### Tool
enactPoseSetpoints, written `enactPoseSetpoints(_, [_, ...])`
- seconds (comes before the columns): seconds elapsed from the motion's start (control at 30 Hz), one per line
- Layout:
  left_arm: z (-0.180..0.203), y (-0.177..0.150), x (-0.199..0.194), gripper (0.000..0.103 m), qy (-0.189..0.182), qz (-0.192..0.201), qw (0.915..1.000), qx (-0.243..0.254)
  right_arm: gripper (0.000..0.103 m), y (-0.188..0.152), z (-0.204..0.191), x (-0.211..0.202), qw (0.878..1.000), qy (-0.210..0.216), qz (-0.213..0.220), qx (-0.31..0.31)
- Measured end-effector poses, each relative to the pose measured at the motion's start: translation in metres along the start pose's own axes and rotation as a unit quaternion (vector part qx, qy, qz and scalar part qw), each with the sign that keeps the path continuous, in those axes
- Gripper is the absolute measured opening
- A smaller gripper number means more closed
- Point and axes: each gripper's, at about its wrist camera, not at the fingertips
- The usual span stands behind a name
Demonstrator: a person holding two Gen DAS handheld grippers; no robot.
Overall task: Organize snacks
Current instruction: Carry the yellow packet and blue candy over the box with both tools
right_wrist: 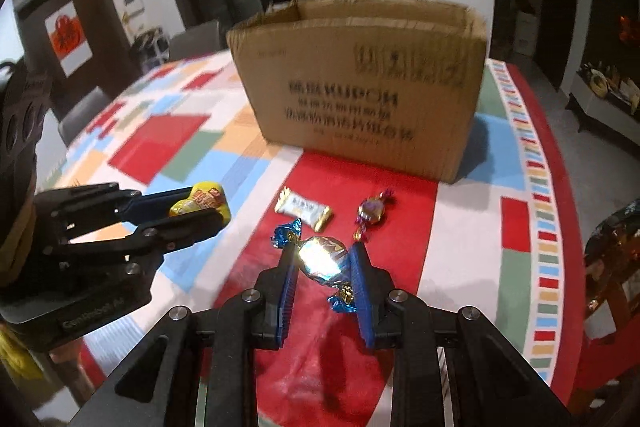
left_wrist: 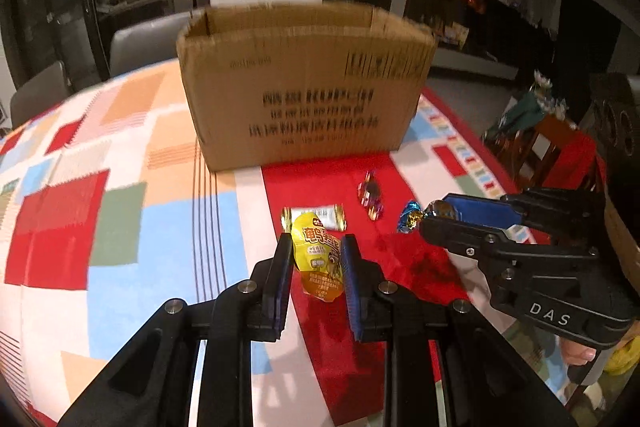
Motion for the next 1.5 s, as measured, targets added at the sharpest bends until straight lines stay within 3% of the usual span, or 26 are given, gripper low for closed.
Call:
enactPoseSetpoints(0.37, [0.015,0.041,-0.046,0.024,0.01,0.074,0.997,0.018,0.027,0.036,0.006,-0.057,0.995,-0.011,0.092,0.034])
enactPoseSetpoints(0.7, [0.01,0.085,-0.059,0.024,0.018,0.11,0.9935,0.022,0.027,0.08,0.015,-0.081,0.988,-0.017,0.146,0.053])
enactPoseSetpoints(1.17, [-0.006,0.148,-0.053,0.024,0.028,0.139,0.9894,0.032,0.027,0.138,0.026,-0.066,0.985,-0.034,0.16,0.058])
enactPoseSetpoints(1.5, [-0.034,0.18,-0.013,0.024,0.01,0.106,0.9943,0.009,0.027,0.167,0.026,-0.038,0.987,-0.05,0.149,0.045])
Point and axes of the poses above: each gripper's, at about its wrist camera, not at the fingertips, and x roughly the way its jaws point, z to its right, y to its top, and after that the axes turned 11 degrees about -y, right-handed
